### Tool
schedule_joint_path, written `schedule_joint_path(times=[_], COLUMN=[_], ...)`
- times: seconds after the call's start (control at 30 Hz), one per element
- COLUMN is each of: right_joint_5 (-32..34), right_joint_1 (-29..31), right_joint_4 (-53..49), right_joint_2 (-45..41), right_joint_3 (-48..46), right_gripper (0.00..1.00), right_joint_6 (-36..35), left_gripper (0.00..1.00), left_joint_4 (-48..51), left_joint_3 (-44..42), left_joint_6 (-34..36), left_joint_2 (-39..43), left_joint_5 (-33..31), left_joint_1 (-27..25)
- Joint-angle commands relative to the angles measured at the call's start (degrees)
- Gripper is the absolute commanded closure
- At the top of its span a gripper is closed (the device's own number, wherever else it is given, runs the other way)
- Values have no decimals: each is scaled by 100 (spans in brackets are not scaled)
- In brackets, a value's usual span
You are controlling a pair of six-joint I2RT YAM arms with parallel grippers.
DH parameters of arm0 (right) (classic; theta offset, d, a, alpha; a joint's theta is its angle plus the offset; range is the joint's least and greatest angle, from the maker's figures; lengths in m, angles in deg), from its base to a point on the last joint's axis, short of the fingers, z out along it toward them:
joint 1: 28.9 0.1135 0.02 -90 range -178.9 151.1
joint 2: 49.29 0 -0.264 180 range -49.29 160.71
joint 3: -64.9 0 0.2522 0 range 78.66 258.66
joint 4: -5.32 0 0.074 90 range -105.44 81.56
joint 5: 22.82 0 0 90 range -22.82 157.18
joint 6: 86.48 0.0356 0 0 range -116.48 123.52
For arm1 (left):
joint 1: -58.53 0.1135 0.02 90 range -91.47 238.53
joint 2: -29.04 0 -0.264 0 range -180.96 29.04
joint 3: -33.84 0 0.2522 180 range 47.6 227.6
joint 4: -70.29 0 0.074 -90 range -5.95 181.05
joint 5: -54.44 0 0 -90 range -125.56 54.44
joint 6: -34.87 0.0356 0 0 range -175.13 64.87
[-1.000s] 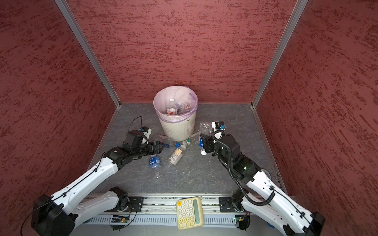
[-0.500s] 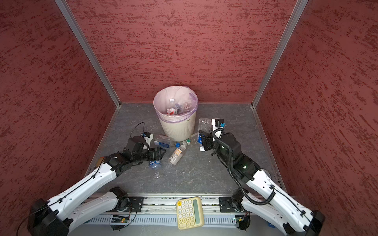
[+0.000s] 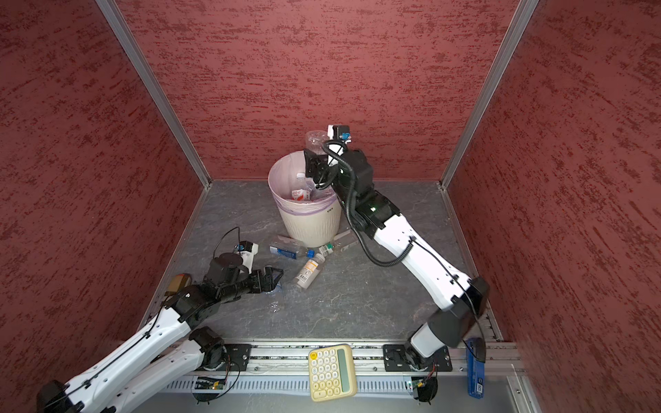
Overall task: Throw the plastic bottles in the bin
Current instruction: 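Raise the right gripper over the bin and open it, then lower the right gripper away from the bin while the left gripper moves over the bottles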
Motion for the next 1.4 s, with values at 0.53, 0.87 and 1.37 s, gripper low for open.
schedule_joint_path(times=[0.53, 0.87, 1.37], right_joint_5=[333, 518, 464], right_joint_1=[-333, -333, -411], right_joint_4=[-963, -839, -874], right_joint_2=[-571, -1531, -2748], right_joint_3=[-146, -1659, -3585], right_gripper=[1, 1, 2], right_joint_6=[178, 355, 758], left_gripper=[1, 1, 7], left_joint_4=[424, 424, 65], left_joint_3=[116, 403, 1186], left_joint_6=[-362, -356, 89], left_joint_2=[16, -457, -1780], left_joint_5=[-397, -584, -468], left_joint_1=[-43, -103, -173])
